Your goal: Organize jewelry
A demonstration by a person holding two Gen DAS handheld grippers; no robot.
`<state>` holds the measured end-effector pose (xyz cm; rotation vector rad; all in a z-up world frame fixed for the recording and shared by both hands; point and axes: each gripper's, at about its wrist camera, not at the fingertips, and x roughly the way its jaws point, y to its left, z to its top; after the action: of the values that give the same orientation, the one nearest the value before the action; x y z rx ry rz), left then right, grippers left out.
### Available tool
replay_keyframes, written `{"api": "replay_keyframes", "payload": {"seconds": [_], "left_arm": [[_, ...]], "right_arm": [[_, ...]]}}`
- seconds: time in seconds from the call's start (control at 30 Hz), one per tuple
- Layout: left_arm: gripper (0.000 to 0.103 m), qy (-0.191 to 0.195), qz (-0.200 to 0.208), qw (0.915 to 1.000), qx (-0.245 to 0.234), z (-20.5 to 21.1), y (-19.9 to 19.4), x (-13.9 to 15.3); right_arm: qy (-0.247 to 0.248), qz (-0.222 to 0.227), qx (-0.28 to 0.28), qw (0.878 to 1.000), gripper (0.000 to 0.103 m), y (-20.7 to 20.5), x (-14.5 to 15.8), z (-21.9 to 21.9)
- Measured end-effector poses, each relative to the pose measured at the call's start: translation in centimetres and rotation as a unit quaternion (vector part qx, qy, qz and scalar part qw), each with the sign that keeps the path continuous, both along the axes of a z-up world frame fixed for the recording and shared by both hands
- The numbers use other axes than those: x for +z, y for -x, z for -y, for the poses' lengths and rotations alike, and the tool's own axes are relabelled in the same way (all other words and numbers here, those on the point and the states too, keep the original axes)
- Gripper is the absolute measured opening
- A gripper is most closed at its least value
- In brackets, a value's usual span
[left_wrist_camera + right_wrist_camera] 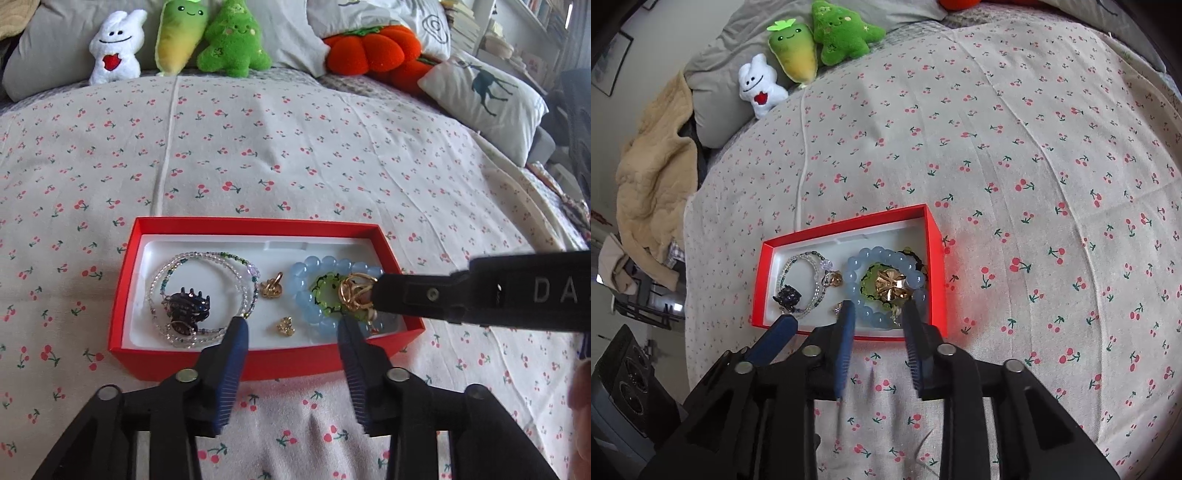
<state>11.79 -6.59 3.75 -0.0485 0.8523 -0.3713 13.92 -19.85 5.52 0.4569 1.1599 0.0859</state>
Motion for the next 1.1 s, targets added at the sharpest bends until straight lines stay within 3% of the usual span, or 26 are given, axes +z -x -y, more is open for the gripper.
{"api": "replay_keyframes", "payload": {"seconds": [0.07,0.23,0.3,0.5,0.73,0.9,1.1], "left_arm": [[0.051,-0.009,0.001,1.0,0.0,-0.2,0.6,0.2],[0.066,-0.038,0.0,0.9992,0.008,-1.2,2.1,0.4],[0.076,-0.049,-0.002,0.9987,0.017,-1.7,2.8,0.4],[0.092,-0.078,-0.004,0.9963,0.038,-3.0,5.1,0.5],[0.102,-0.093,-0.015,0.9927,0.075,-4.7,7.2,0.5],[0.102,-0.097,-0.043,0.9884,0.109,-6.1,7.6,0.1],[0.102,-0.092,-0.084,0.9811,0.148,-7.6,7.8,-1.1]], "right_arm": [[-0.001,0.004,-0.002,1.0,0.049,0.2,0.3,0.0],[0.007,0.011,-0.001,1.0,0.051,1.1,1.1,0.2],[0.014,0.013,-0.001,1.0,0.057,1.6,1.4,0.3],[0.038,0.016,0.001,0.999,0.066,3.4,2.1,0.3],[0.081,0.021,0.013,0.996,0.075,5.8,2.2,-0.7],[0.125,0.04,0.015,0.991,0.103,7.9,2.6,-2.2],[0.167,0.036,0.04,0.984,0.103,9.6,2.3,-4.0]]}}
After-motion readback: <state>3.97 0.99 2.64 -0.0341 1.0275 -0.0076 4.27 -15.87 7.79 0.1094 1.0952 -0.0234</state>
